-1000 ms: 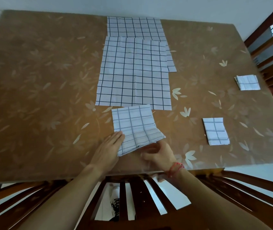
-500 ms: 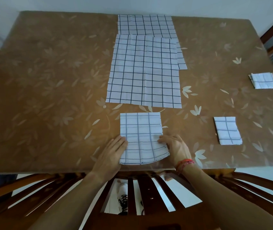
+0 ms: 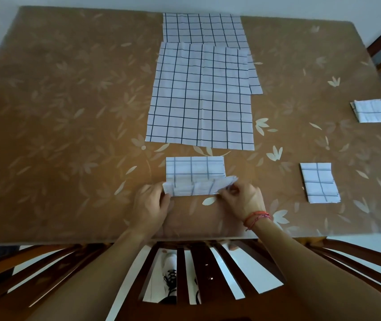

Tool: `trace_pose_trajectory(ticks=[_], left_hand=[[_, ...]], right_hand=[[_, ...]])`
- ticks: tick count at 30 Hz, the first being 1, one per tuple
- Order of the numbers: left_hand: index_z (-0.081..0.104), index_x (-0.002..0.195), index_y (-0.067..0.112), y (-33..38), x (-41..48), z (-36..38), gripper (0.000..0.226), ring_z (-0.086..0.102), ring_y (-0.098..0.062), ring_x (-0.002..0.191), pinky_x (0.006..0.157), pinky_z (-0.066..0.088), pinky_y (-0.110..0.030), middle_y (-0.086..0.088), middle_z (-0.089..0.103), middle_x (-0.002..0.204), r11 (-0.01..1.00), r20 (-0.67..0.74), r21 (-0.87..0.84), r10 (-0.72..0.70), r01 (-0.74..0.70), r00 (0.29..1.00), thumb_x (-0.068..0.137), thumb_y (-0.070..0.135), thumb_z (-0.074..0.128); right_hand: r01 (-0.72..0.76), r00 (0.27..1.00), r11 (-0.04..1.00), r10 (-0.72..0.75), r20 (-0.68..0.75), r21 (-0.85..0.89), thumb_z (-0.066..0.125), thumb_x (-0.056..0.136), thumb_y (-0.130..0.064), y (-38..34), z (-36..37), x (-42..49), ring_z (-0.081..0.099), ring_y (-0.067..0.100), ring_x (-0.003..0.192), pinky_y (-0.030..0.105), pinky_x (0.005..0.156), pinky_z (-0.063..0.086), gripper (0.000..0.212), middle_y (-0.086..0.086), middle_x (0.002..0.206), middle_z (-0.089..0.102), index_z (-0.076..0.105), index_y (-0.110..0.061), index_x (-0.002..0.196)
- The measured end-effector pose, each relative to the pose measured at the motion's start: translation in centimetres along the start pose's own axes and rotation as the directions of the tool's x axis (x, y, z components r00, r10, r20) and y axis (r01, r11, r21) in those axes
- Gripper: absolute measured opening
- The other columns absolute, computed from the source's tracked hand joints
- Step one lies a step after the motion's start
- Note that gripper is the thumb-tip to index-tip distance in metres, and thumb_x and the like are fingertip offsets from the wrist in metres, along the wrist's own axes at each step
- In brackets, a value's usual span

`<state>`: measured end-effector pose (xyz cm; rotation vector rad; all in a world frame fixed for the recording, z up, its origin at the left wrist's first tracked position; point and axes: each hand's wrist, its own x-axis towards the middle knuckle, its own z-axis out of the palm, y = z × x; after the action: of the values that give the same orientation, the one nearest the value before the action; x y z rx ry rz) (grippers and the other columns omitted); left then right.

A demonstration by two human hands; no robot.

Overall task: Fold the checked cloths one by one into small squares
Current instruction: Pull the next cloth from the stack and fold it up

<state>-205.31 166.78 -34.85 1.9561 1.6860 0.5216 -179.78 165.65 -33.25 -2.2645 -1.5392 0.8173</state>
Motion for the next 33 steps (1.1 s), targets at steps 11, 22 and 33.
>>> trace_pose_trajectory(ticks=[11, 22, 33], left_hand=[[0.057, 0.122, 0.017, -0.8, 1.5, 0.8, 0.035, 0.051, -0.023, 0.095, 0.094, 0.035, -0.042, 0.002, 0.062, 0.089, 0.985, 0.008, 0.166, -0.058, 0.056, 0.998, 0.091, 0.032, 0.05], [0.026, 0.151, 0.008, -2.5, 3.7, -0.6, 0.059, 0.015, -0.019, 0.148, 0.119, 0.016, -0.041, -0.006, 0.021, 0.16, 0.869, 0.209, 0.378, 0.255, -0.319, 0.944, 0.098, 0.032, 0.031], [0.019, 0.153, 0.005, -4.0, 4.9, 0.9, 0.059, 0.007, -0.018, 0.15, 0.12, 0.015, -0.042, -0.008, 0.013, 0.162, 0.795, 0.305, 0.439, 0.306, -0.418, 0.902, 0.103, 0.037, 0.018]], right_hand=[[0.0, 1.0, 0.999, 0.0, -0.004, 0.04, 0.068, 0.079, -0.035, -0.6, 0.7, 1.2, 0.064, 0.02, 0.085, 0.036, 0.073, 0.054, 0.046, -0.005, 0.095, 0.067, 0.051, -0.029, 0.122], [0.363, 0.913, 0.894, -0.398, -0.092, -0.265, 0.057, 0.085, -0.041, -3.6, 2.3, 1.5, 0.05, 0.029, 0.109, 0.042, 0.087, 0.05, 0.058, 0.013, 0.126, 0.048, 0.048, -0.014, 0.135], [0.681, 0.727, 0.614, -0.633, 0.266, -0.399, 0.021, 0.099, -0.043, -7.7, 7.6, 3.5, 0.018, 0.031, 0.146, 0.046, 0.118, 0.023, 0.067, 0.019, 0.156, 0.023, 0.029, 0.003, 0.147]])
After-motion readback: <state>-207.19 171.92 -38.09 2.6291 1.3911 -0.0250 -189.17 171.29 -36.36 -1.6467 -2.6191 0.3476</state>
